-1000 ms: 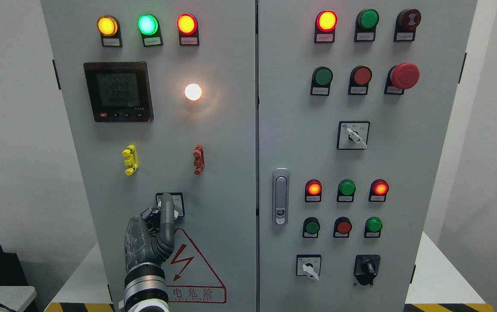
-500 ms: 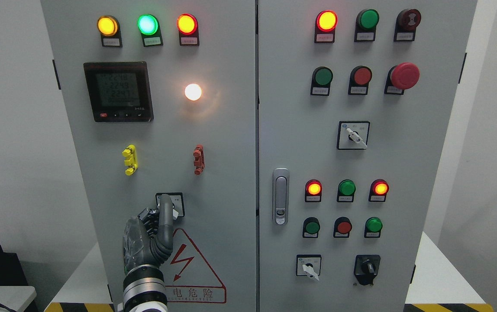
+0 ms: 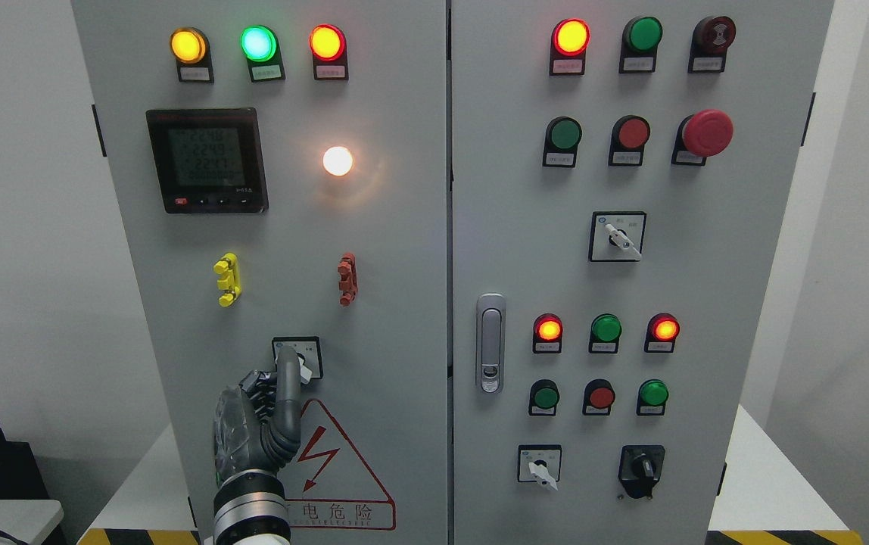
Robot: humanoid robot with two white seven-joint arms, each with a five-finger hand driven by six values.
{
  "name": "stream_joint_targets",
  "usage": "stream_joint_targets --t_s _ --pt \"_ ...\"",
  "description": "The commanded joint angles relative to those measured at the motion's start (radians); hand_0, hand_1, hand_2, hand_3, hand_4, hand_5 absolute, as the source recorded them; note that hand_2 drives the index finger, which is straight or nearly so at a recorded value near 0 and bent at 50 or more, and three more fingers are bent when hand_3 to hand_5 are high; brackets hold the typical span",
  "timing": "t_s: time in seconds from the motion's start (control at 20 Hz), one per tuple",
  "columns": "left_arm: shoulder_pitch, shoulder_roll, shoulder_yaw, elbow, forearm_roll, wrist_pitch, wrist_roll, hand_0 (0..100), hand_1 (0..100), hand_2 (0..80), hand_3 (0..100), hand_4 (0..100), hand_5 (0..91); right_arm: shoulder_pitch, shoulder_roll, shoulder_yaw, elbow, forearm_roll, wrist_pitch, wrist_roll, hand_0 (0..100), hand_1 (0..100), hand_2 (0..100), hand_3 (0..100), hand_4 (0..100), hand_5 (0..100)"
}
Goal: Turn on light switch 1
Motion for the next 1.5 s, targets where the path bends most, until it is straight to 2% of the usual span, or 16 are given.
stream_joint_targets --t_s 0.0,0.3,0.6,0.75,1.1,1.3,1.45 --pt "0.011 0.0 0.006 -0.008 0.003 -0.016 -0.011 21 13 47.9 84 90 87.7 0.0 0.0 0.017 0.0 -0.025 -0.001 -0.001 12 39 0 0 0 0" --pt "0.028 0.0 0.006 -0.03 0.003 -0.027 -0.011 6 18 48.4 85 90 87.6 0.0 0.0 0.017 0.0 -0.025 0.001 -0.001 12 39 0 0 0 0" --pt "0.093 0.002 0.007 -0.053 0.003 -0.088 -0.015 6 18 49.2 86 90 87.5 0.0 -0.001 0.017 0.0 -0.025 -0.001 -0.001 12 39 0 0 0 0" --pt "0.154 0.003 0.025 -0.056 0.002 -0.182 -0.043 6 18 50.6 87 90 87.5 0.0 -0.001 0.017 0.0 -0.025 -0.001 -0.001 12 39 0 0 0 0" --pt "0.323 0.008 0.145 -0.054 0.002 -0.352 -0.128 6 17 52.3 88 91 87.3 -0.001 0.0 0.017 0.0 -0.025 -0.001 -0.001 12 39 0 0 0 0" --pt "0.438 0.015 0.258 -0.048 0.002 -0.489 -0.219 7 14 52.7 89 91 87.1 0.0 0.0 0.017 0.0 -0.025 -0.001 -0.001 12 39 0 0 0 0" --pt "0.522 0.024 0.393 -0.024 0.015 -0.572 -0.305 7 10 49.9 89 90 86.3 -0.001 0.0 0.017 0.0 -0.025 -0.001 -0.001 12 39 0 0 0 0"
